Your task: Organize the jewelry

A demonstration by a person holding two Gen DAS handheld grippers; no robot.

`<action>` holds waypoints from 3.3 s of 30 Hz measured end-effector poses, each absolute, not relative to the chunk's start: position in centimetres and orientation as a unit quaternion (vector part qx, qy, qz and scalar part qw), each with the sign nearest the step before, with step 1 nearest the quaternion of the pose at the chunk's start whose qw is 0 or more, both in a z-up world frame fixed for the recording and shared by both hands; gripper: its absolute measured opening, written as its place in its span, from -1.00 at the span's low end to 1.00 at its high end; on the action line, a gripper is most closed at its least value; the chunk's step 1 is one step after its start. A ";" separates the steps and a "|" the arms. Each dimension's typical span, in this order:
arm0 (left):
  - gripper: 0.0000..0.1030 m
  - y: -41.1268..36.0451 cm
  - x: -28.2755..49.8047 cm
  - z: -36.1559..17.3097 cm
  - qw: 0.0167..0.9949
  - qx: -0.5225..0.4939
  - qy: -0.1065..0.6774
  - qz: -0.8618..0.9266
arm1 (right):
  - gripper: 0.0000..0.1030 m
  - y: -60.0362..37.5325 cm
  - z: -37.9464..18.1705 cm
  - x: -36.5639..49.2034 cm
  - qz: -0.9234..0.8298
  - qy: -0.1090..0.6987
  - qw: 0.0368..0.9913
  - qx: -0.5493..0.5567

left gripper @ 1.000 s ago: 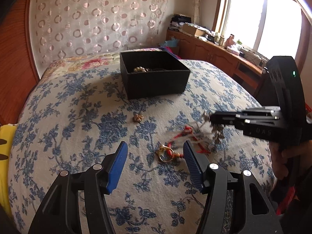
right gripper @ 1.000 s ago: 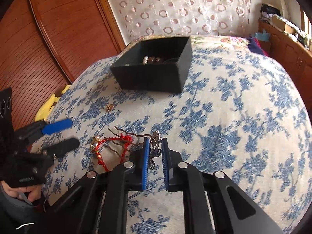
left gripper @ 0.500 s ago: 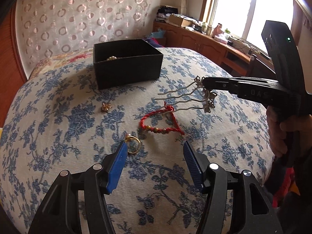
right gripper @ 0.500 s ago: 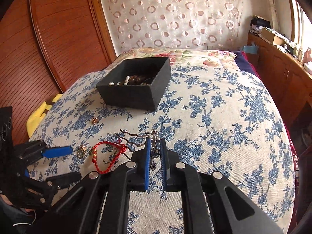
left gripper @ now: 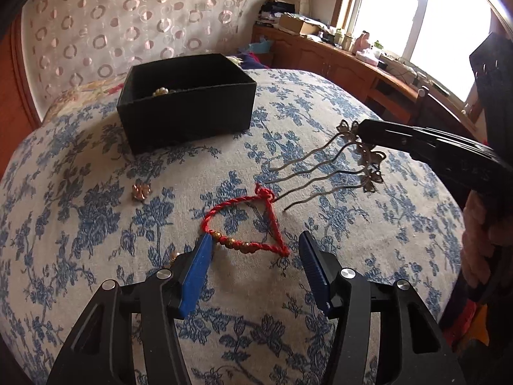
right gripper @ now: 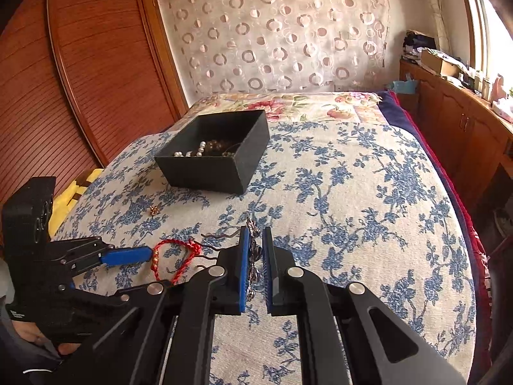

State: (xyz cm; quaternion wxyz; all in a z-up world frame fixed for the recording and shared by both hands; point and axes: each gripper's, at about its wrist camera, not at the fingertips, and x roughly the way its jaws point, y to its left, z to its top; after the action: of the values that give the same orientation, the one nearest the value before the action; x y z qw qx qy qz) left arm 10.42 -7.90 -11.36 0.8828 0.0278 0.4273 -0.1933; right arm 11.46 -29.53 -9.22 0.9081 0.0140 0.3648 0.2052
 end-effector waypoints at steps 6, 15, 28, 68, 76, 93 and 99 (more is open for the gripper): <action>-0.83 -7.7 11.1 -11.4 0.888 0.035 0.426 -0.172 | -0.82 -30.0 -9.3 11.5 0.203 0.364 0.909 0.017; -0.88 -5.8 11.6 -9.6 0.901 0.028 0.402 -0.158 | -0.82 -30.0 -7.7 12.0 0.204 0.347 0.916 0.011; -0.87 -3.8 13.9 -5.1 0.925 0.019 0.355 -0.137 | -0.82 -28.2 -2.7 15.0 0.214 0.301 0.929 -0.005; -0.87 -5.1 24.7 -1.8 0.930 0.046 0.338 -0.134 | -0.80 -24.5 -5.9 21.1 0.242 0.345 0.905 -0.049; -0.56 -4.5 23.4 -1.2 0.934 0.044 0.330 -0.133 | -0.80 -24.4 -6.0 19.1 0.257 0.340 0.903 -0.047; -0.40 2.1 15.1 -3.9 0.932 0.016 0.344 -0.114 | -0.71 -19.0 -9.2 13.0 0.332 0.358 0.869 -0.076; -0.34 4.2 13.0 -5.5 0.927 0.008 0.359 -0.109 | -0.69 -16.8 -10.6 11.6 0.356 0.372 0.852 -0.097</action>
State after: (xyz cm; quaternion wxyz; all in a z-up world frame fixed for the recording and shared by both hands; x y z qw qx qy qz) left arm 12.96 4.19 -5.54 0.9269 0.0078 0.3590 -0.1090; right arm 11.56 -16.85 -10.61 0.8519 -0.0967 0.3720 0.3557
